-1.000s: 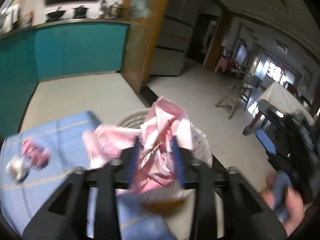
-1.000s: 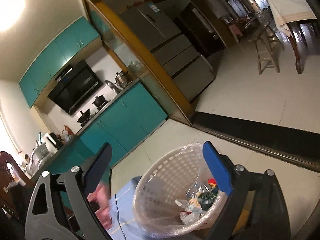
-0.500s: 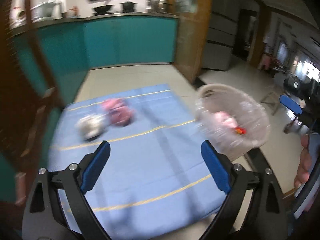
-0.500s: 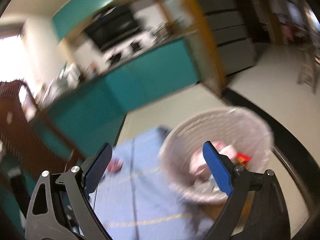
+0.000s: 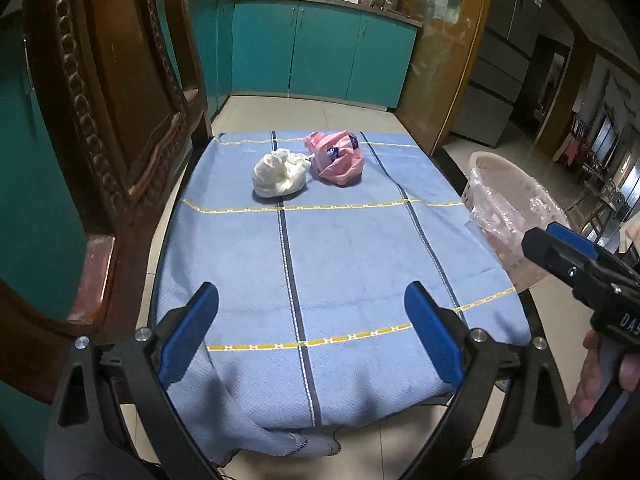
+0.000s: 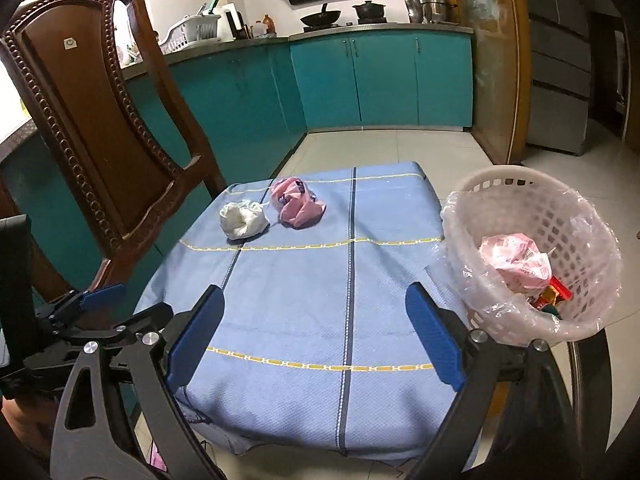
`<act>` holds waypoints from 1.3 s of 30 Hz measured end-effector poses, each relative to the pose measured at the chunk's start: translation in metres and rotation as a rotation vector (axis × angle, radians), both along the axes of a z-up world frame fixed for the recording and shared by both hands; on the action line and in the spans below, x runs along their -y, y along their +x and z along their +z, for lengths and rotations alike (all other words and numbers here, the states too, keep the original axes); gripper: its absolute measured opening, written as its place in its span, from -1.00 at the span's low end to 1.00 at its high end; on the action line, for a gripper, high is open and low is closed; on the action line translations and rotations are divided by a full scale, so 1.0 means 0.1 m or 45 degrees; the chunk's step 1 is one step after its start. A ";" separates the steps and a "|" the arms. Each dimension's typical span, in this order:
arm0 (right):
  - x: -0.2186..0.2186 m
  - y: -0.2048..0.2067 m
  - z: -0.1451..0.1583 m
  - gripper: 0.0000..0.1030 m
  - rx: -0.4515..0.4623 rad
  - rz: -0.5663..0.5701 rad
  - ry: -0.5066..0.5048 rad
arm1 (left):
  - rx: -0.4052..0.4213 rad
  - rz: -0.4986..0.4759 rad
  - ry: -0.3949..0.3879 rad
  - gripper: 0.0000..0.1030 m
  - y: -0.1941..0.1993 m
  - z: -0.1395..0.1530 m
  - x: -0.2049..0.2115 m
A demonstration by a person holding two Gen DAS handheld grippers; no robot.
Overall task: Collect trash
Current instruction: 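Bring both tools back over the table, then grasp the white tissue with the left tool while the right tool grasps the small pink bag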
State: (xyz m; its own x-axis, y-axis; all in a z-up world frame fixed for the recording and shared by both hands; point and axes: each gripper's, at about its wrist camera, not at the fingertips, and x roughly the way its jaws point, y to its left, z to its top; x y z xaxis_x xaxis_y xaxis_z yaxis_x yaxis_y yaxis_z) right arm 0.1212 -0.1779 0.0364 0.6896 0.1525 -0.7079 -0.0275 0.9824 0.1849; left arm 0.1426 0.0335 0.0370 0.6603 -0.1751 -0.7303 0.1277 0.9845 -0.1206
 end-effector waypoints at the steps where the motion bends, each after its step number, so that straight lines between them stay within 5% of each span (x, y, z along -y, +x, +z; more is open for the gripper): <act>1: 0.02 -0.01 -0.01 0.75 -0.003 -0.005 0.000 | 0.001 -0.002 0.004 0.82 0.00 0.00 0.02; 10: 0.00 0.05 -0.06 0.75 -0.020 -0.008 -0.004 | -0.009 0.021 0.032 0.82 0.15 -0.06 0.07; 25: 0.03 0.25 -0.20 0.75 -0.061 -0.025 0.022 | -0.085 0.068 0.264 0.73 1.78 -0.50 0.21; 26: 0.02 0.26 -0.19 0.75 -0.060 -0.021 0.021 | -0.108 0.071 0.284 0.63 1.89 -0.57 0.21; 30: -0.03 0.31 -0.21 0.75 -0.057 -0.003 0.015 | -0.142 0.035 0.247 -0.43 1.98 -0.69 0.16; 31: -0.04 0.33 -0.22 0.75 -0.060 0.000 0.014 | -0.138 0.029 0.250 -0.52 1.95 -0.66 0.15; 39: -0.21 0.73 -0.46 0.74 -0.128 0.078 -0.043 | 0.100 0.063 -0.027 -0.52 0.83 0.32 -0.17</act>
State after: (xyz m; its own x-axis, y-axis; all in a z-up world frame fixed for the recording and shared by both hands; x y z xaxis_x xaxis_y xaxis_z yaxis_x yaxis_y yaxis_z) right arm 0.1939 -0.1564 -0.0094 0.6052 0.1668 -0.7784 -0.0705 0.9852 0.1562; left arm 0.2256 0.0509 0.0690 0.7234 -0.1562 -0.6725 0.0892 0.9871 -0.1333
